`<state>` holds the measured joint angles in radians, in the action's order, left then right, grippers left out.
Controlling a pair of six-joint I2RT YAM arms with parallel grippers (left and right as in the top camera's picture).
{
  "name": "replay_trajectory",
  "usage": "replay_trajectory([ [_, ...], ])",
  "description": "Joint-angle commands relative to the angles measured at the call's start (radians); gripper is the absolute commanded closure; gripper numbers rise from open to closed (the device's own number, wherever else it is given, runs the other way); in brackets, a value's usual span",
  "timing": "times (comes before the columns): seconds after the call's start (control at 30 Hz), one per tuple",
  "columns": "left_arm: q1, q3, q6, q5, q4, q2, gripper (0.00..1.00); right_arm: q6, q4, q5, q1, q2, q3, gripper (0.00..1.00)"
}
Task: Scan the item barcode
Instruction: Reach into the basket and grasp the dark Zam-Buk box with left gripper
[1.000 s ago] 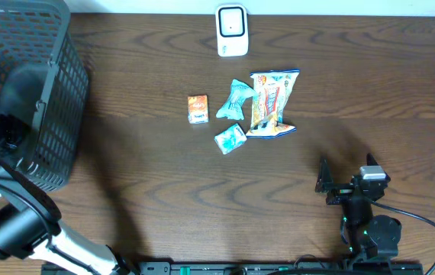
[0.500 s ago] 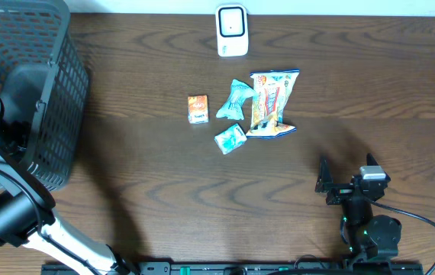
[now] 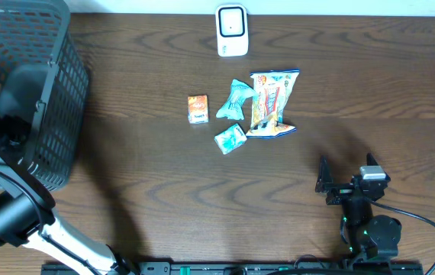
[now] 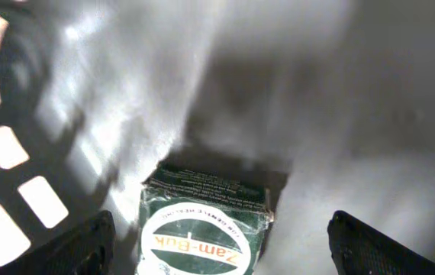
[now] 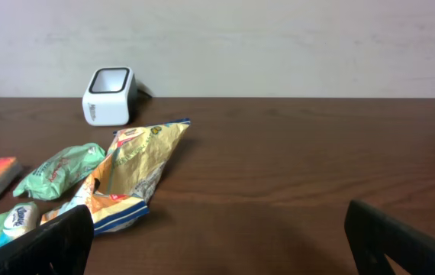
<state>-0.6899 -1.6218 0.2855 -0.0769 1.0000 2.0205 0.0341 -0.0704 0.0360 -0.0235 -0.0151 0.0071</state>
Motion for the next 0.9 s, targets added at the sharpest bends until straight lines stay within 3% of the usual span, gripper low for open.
replay_trajectory([
  [0.0,-0.002,-0.018,0.008,-0.021,0.034,-0.012,0.12,0.010,-0.005,-0.003,0.005,0.001,-0.001,0.01],
  [0.23,-0.007,0.074,0.090,-0.020,0.024,0.000,0.12,0.010,-0.005,-0.003,0.005,0.000,-0.001,0.01],
  [0.63,-0.007,0.199,0.086,0.008,-0.085,0.000,0.14,0.010,-0.005,-0.003,0.005,0.000,-0.001,0.01],
  [0.7,-0.007,0.204,0.087,0.019,-0.093,0.000,0.21,0.010,-0.005,-0.003,0.005,0.000,-0.001,0.01],
  [0.8,-0.007,0.204,0.087,0.025,-0.100,0.000,0.41,0.010,-0.005,-0.003,0.005,0.000,-0.001,0.01],
  [0.87,-0.007,0.204,0.087,0.046,-0.105,0.000,0.46,0.010,-0.005,-0.003,0.005,0.000,-0.001,0.01],
])
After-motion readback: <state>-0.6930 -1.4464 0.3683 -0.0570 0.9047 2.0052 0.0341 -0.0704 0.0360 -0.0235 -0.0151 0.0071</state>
